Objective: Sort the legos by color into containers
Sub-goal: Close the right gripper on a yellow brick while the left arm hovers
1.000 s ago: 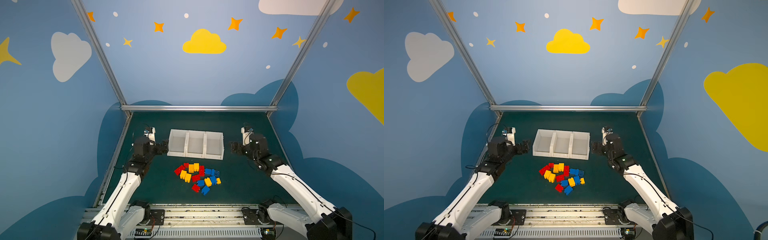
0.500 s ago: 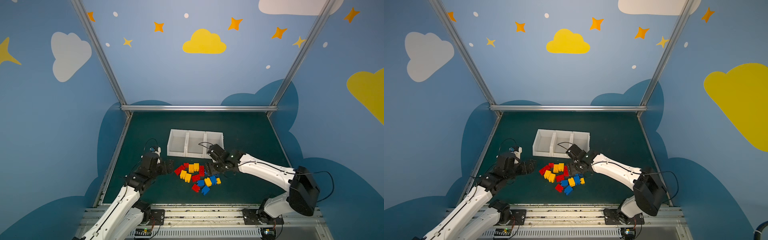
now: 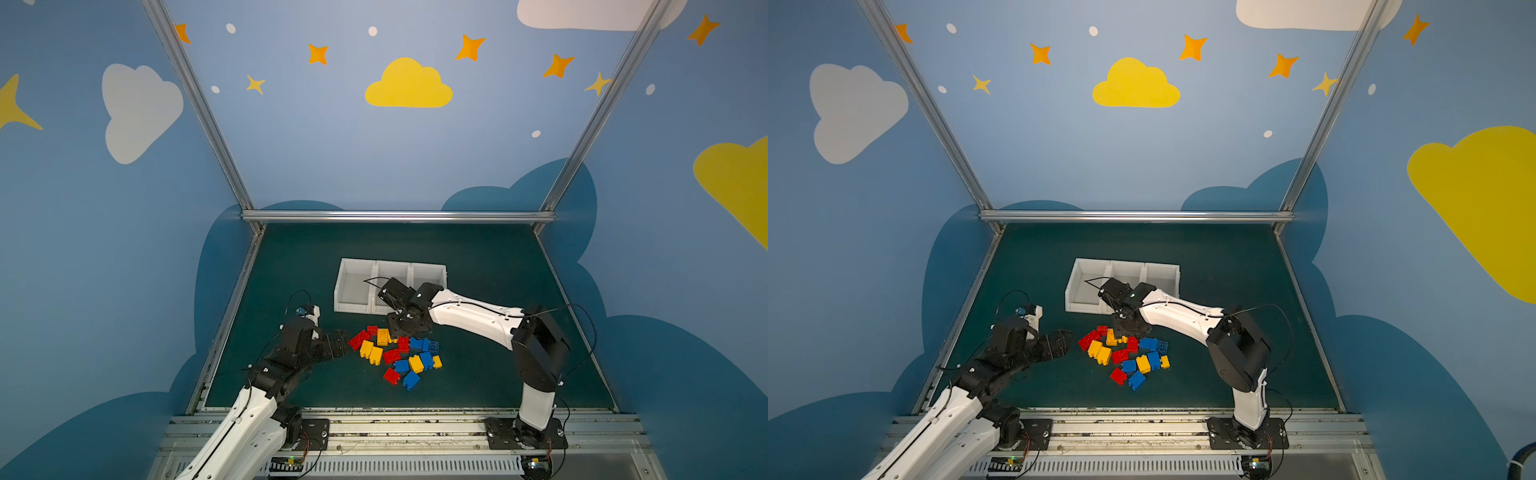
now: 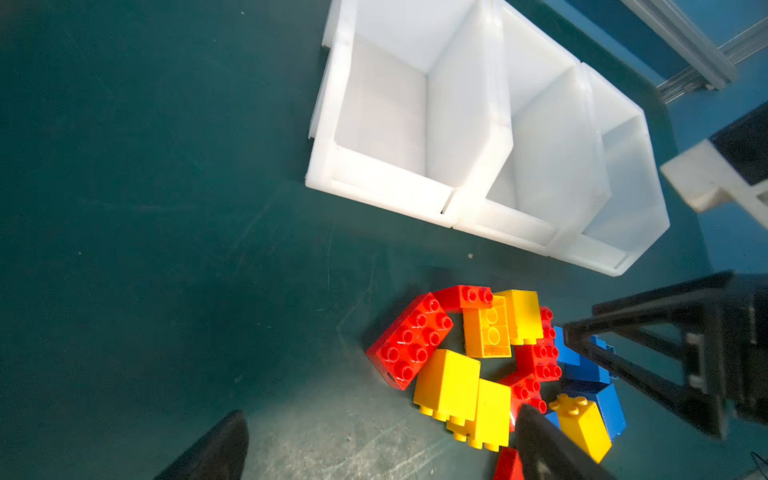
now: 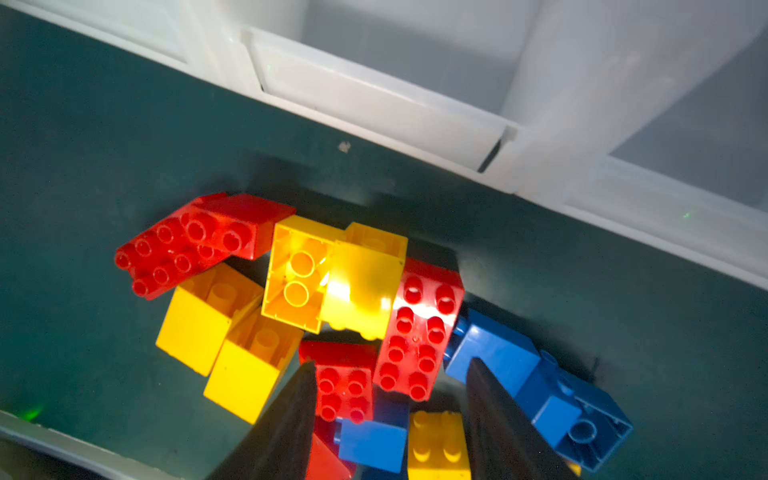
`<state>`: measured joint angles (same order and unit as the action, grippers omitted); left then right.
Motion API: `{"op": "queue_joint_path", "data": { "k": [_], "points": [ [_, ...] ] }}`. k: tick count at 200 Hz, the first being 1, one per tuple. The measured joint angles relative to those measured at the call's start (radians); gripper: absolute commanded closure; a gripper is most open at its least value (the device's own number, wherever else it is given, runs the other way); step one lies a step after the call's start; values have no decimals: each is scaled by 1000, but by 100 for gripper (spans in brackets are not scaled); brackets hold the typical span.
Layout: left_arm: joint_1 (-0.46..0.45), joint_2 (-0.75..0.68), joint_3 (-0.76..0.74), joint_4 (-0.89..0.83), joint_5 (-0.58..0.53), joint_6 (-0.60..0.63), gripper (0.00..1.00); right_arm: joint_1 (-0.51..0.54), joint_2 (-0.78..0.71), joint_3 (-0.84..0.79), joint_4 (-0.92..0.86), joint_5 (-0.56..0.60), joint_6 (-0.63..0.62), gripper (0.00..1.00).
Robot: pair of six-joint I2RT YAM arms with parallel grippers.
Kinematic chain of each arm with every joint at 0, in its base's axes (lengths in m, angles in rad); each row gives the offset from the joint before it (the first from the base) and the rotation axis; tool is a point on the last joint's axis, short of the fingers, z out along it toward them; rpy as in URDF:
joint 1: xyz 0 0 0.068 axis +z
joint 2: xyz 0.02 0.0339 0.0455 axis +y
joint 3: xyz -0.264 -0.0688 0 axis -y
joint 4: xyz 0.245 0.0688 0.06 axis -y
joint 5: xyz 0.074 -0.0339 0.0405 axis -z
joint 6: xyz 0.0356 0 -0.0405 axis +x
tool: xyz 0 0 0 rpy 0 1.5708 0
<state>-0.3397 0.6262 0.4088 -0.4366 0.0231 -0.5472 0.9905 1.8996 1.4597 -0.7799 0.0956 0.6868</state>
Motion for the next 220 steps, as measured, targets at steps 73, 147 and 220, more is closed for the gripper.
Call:
{"op": "queue_joint_path", "data": {
  "k": [73, 147, 220],
  "points": [
    [-1, -46, -14, 12, 21, -26, 1, 7, 80, 96, -50, -4, 35, 46],
    [-1, -70, -44, 26, 50, -42, 1, 8, 155, 140, -80, -12, 50, 49],
    [-1, -78, -45, 26, 57, -49, 1, 8, 169, 158, -93, -12, 59, 56]
  ]
}}
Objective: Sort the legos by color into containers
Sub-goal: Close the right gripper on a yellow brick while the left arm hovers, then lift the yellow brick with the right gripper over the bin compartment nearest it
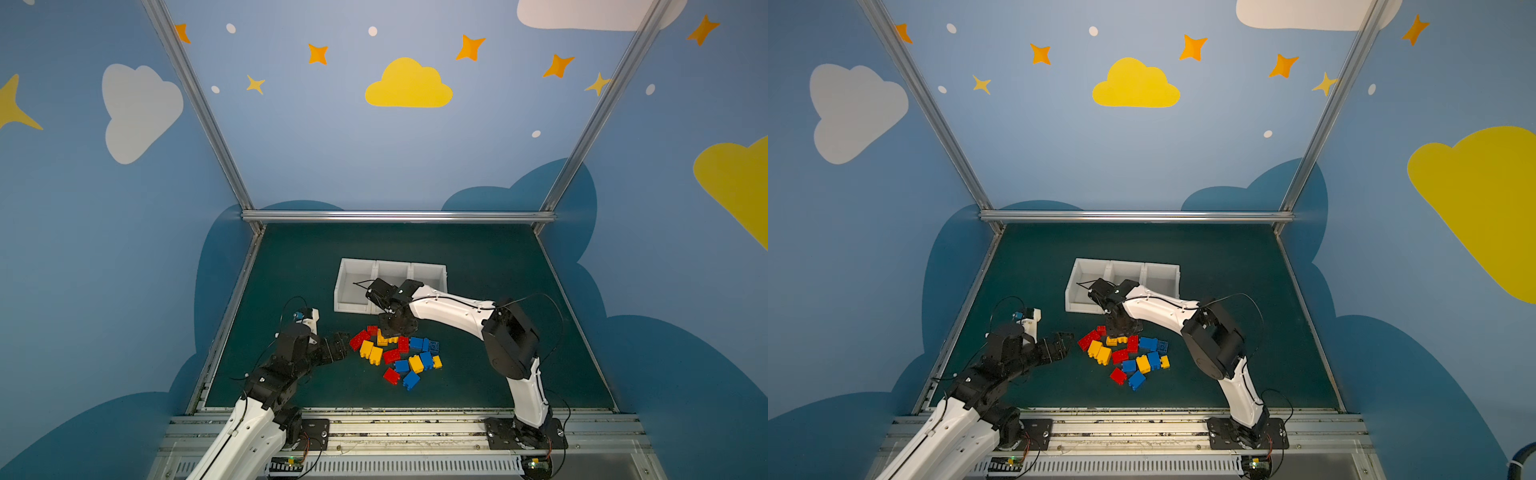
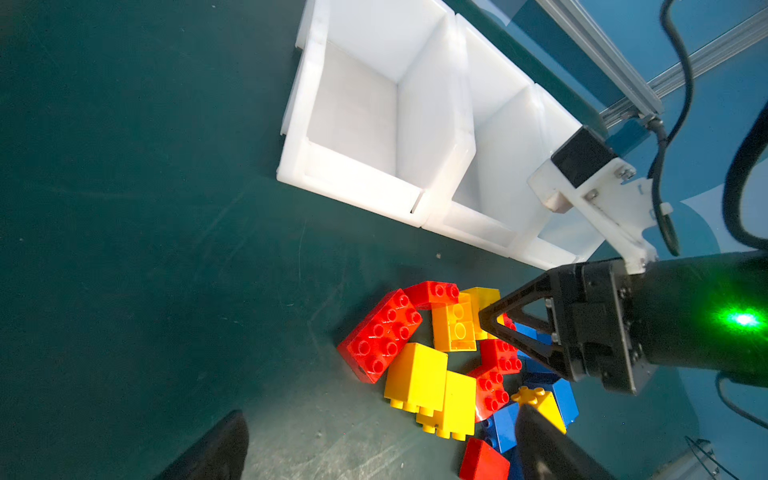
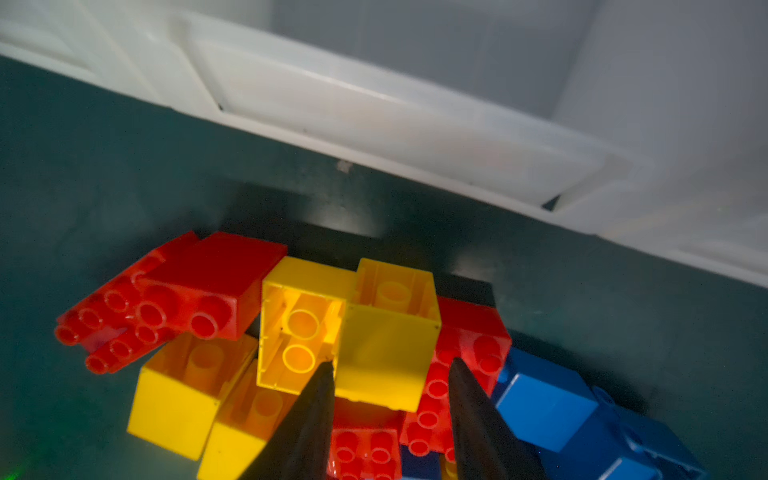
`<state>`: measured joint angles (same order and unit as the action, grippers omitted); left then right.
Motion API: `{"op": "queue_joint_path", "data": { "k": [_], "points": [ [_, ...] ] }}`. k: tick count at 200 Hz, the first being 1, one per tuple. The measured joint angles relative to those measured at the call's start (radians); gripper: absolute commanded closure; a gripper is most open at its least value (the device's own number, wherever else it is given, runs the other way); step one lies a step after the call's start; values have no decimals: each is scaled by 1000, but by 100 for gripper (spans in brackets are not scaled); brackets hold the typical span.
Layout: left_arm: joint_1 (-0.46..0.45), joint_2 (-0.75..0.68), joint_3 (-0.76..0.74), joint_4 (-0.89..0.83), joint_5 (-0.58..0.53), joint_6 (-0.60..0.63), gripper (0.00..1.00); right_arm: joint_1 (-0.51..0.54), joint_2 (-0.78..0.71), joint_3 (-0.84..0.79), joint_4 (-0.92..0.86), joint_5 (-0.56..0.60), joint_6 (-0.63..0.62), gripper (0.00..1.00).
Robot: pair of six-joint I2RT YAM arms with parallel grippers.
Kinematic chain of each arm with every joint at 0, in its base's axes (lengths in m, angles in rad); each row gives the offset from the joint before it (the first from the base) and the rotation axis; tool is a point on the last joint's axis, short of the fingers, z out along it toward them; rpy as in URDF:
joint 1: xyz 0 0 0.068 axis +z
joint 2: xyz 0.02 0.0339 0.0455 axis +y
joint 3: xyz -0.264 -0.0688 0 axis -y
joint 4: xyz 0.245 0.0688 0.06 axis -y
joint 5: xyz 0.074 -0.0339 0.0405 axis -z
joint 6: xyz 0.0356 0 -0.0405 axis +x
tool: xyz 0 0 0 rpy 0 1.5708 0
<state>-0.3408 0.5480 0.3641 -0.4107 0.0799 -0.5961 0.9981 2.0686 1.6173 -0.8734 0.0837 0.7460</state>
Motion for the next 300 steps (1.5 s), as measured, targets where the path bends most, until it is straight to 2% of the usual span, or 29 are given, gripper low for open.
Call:
{"op": "queue_joint_path", "data": {
  "k": [110, 203, 265, 300],
  "points": [
    [0, -19, -11, 1, 25, -11, 1, 0, 26, 21, -3, 2, 12, 71],
    [0, -18, -12, 0, 23, -14, 1, -1, 3, -3, -1, 12, 17, 76],
    [-1, -59, -12, -1, -2, -33, 0, -20, -159, -6, -56, 66, -26, 76],
    [-1, -69, -13, -1, -1, -37, 0, -113, -299, -16, -75, 101, -72, 76]
  ]
}}
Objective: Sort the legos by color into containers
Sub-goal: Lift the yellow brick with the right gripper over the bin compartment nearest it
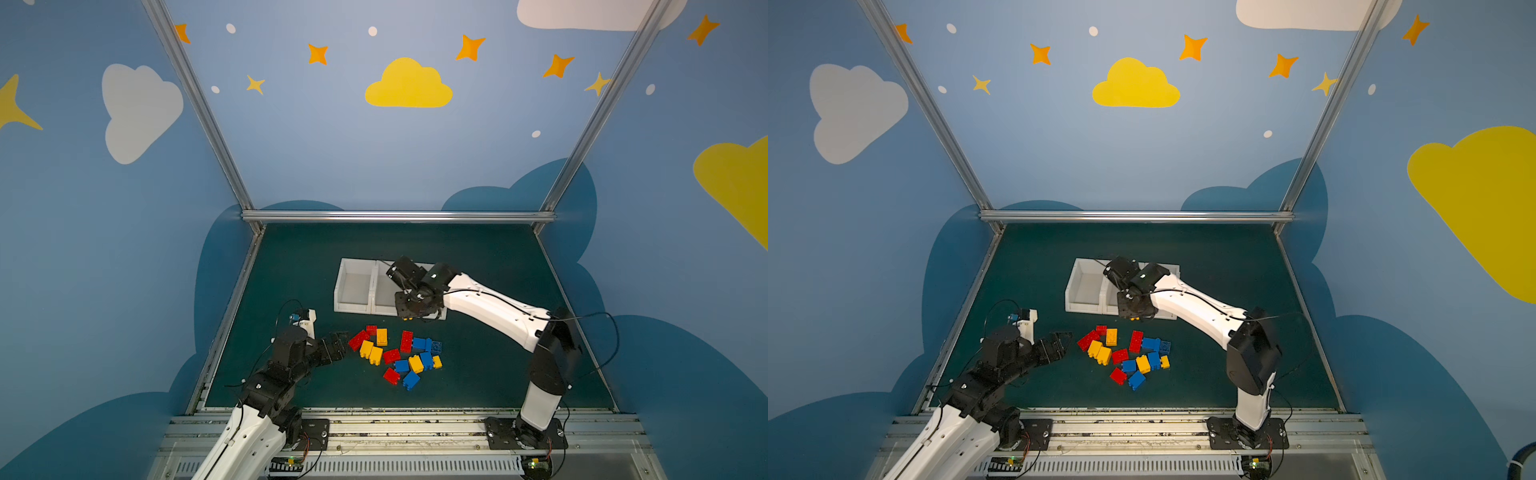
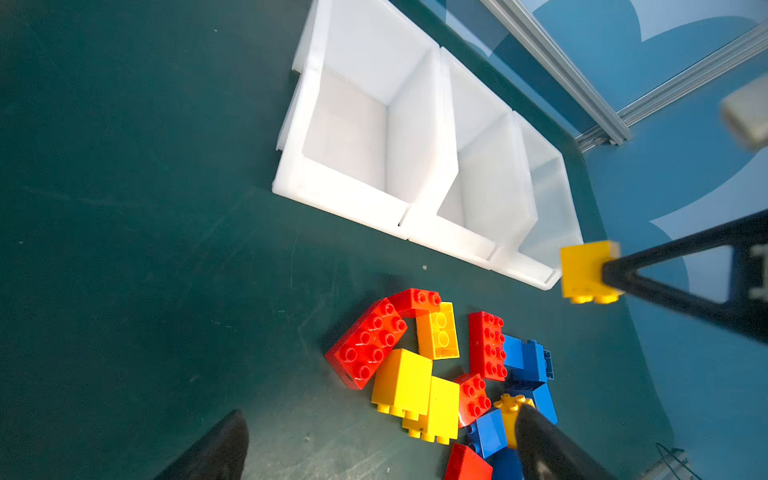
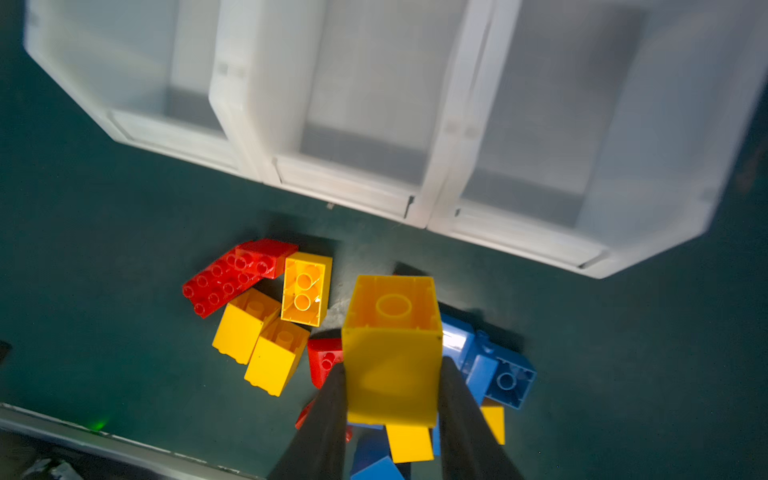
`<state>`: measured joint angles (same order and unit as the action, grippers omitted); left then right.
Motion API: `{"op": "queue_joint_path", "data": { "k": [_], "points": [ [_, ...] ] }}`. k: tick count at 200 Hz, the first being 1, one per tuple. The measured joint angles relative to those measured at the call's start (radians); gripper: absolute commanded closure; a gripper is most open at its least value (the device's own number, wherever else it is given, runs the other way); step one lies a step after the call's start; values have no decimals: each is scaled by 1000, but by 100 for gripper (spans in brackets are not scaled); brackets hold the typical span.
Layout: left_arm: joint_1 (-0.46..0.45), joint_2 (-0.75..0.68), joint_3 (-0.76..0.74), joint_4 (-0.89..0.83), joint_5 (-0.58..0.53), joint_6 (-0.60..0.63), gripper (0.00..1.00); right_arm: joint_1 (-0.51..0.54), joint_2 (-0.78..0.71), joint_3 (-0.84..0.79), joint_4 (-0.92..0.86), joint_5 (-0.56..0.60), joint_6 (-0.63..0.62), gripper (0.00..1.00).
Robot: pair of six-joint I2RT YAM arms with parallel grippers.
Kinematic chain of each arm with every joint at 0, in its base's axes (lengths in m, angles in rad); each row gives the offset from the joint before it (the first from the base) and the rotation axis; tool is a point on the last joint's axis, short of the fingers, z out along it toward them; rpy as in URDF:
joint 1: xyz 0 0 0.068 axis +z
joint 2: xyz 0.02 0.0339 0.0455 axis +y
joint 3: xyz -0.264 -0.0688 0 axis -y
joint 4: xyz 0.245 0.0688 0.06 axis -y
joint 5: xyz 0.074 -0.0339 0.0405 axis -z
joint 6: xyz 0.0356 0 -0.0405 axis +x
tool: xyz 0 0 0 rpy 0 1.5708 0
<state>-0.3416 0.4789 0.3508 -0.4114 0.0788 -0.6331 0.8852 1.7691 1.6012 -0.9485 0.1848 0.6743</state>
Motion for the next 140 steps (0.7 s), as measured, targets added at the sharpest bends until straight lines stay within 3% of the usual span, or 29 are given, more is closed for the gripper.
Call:
{"op": "queue_joint_path", "data": {
  "k": [31, 59, 100, 140],
  "points": [
    [0, 16, 0, 1, 2, 0, 1, -134, -77, -75, 28, 19, -72, 76],
    [0, 44, 0, 2, 15, 0, 1, -214, -32, -118, 49, 36, -139, 76],
    [0, 54, 0, 1, 6, -11, 1, -234, 101, -47, 56, 26, -182, 76],
    [0, -25, -9, 11, -6, -21, 1, -237, 185, 31, 64, 9, -190, 74]
  ]
}}
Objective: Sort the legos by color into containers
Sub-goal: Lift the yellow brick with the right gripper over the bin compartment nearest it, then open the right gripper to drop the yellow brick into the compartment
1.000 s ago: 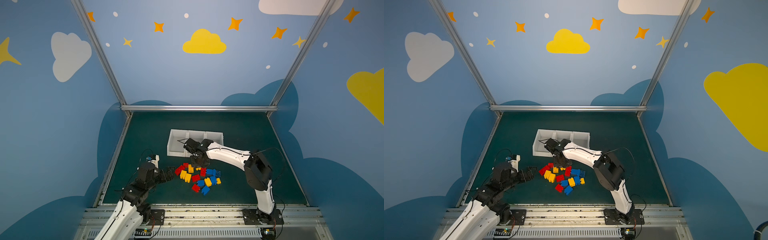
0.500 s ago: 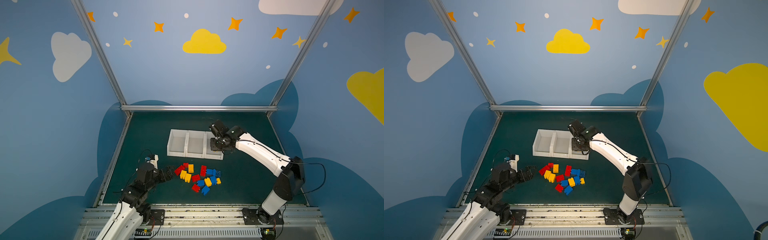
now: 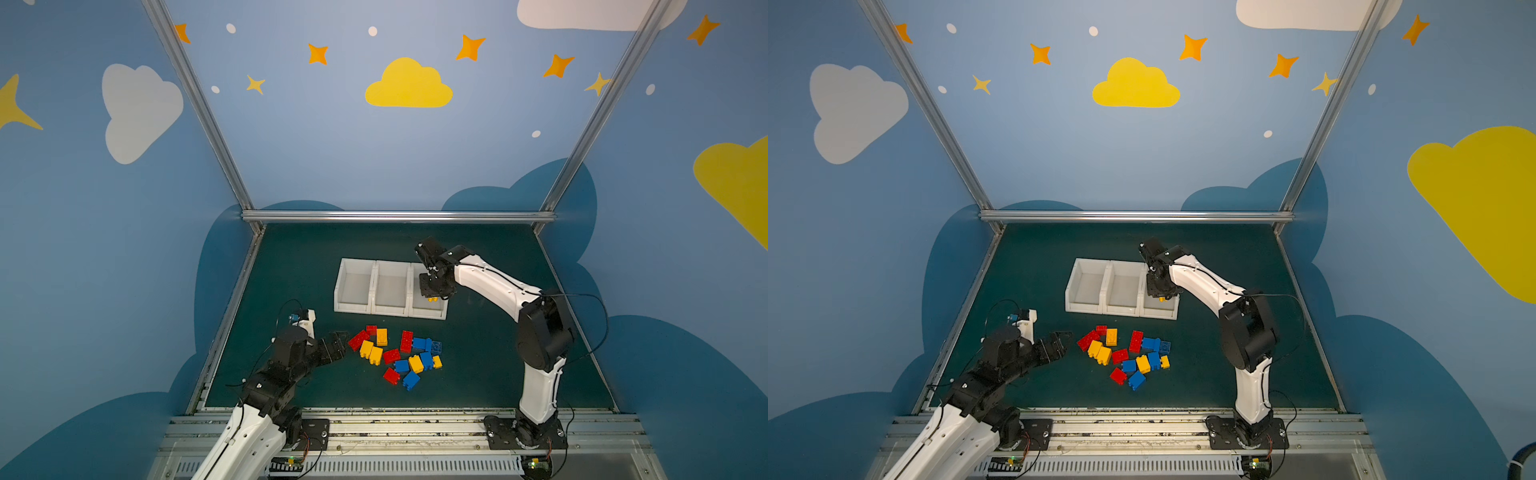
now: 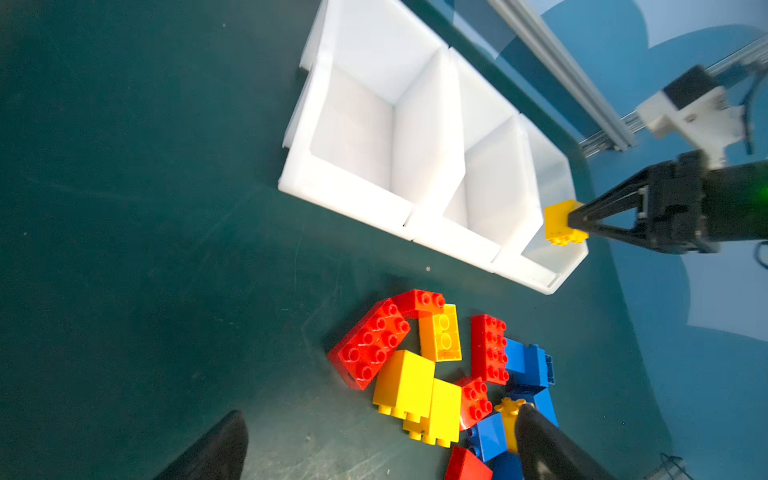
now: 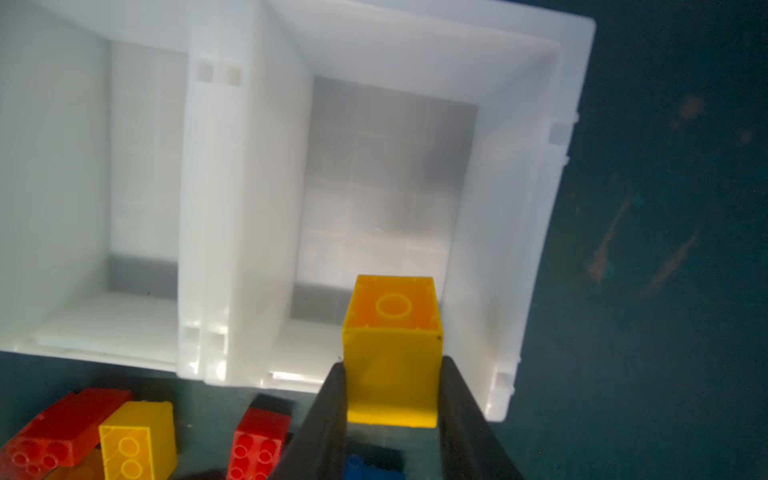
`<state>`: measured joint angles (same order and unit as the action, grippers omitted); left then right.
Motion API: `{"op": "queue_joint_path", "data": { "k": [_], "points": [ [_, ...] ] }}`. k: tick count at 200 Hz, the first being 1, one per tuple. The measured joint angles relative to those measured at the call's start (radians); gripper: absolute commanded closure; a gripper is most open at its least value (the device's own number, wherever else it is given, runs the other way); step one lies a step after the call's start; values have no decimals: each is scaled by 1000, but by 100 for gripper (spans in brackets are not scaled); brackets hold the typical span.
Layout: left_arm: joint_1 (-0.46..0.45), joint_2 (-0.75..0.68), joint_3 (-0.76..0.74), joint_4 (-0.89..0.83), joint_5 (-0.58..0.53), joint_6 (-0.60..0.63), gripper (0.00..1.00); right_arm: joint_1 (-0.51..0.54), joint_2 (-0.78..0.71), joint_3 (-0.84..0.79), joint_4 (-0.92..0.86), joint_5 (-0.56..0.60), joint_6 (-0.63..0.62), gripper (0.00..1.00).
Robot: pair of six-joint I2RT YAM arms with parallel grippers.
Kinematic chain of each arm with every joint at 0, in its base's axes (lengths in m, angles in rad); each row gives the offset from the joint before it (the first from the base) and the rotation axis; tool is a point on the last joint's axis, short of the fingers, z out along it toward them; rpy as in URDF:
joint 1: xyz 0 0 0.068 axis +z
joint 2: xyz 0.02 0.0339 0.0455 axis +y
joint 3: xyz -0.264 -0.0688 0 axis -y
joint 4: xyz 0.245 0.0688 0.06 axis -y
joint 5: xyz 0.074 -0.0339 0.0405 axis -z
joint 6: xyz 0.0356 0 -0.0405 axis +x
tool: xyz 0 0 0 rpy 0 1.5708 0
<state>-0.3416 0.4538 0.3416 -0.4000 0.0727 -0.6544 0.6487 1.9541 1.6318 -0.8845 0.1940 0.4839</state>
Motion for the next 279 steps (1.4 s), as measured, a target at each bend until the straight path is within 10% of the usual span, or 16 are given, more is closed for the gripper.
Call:
{"op": "queue_joint_path", "data": {
  "k": [183, 279],
  "points": [
    [-2, 51, -19, 12, 89, 13, 13, -24, 74, 36, -14, -42, 18, 52],
    [-131, 320, 171, -21, 75, 84, 20, -23, -355, -238, -10, -54, 60, 52]
  ]
}}
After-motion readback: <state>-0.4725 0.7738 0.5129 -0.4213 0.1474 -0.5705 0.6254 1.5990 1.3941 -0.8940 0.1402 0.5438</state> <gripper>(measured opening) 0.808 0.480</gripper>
